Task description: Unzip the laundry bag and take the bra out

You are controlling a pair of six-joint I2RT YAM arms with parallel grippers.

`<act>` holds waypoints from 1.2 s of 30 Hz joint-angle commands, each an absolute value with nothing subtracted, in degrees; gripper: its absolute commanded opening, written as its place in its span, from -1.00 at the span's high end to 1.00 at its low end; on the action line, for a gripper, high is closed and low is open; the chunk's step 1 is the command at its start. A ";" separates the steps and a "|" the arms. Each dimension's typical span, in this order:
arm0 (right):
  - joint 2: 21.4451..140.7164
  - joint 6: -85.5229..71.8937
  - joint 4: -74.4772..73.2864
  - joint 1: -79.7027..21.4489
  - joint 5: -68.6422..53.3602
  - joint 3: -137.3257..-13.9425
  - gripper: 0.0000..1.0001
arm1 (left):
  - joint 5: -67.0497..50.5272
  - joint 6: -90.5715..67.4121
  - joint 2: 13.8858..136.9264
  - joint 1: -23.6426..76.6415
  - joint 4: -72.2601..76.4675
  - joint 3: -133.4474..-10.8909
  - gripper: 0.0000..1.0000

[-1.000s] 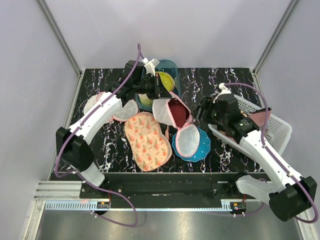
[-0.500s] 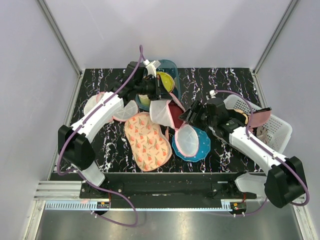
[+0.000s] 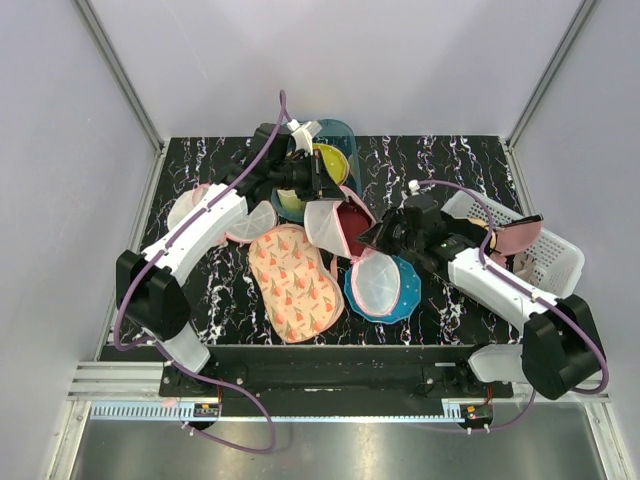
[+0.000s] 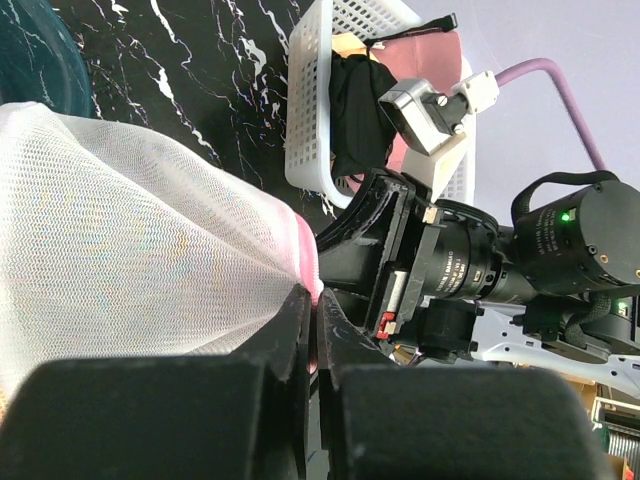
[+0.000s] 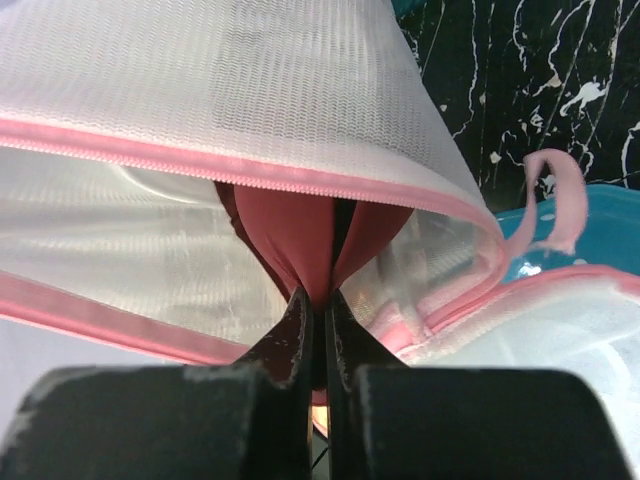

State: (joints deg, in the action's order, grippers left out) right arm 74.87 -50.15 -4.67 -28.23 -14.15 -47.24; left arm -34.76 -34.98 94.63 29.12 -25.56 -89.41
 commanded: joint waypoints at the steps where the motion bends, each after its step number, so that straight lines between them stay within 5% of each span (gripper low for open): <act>1: 71.90 -48.34 -4.91 -28.74 -12.57 -51.23 1.00 | -35.60 -34.89 93.34 29.00 -22.14 -89.30 1.00; 19: 59.86 -37.36 -18.45 -28.83 -13.72 -73.65 1.00 | -34.10 -34.27 99.40 26.11 -24.87 -88.51 1.00; 28: 57.22 -18.04 -32.16 -28.39 28.69 -77.87 1.00 | -35.25 -33.75 96.42 26.02 -24.08 -87.36 1.00; 36: 55.02 -18.90 -34.10 -11.98 24.96 -73.57 1.00 | -36.21 -33.22 94.31 26.02 -24.43 -87.63 1.00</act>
State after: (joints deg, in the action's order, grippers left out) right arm 56.97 -20.56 -33.23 -18.26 22.11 -74.87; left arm -34.59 -34.28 98.83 26.28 -26.30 -87.26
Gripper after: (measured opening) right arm 0.025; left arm 0.012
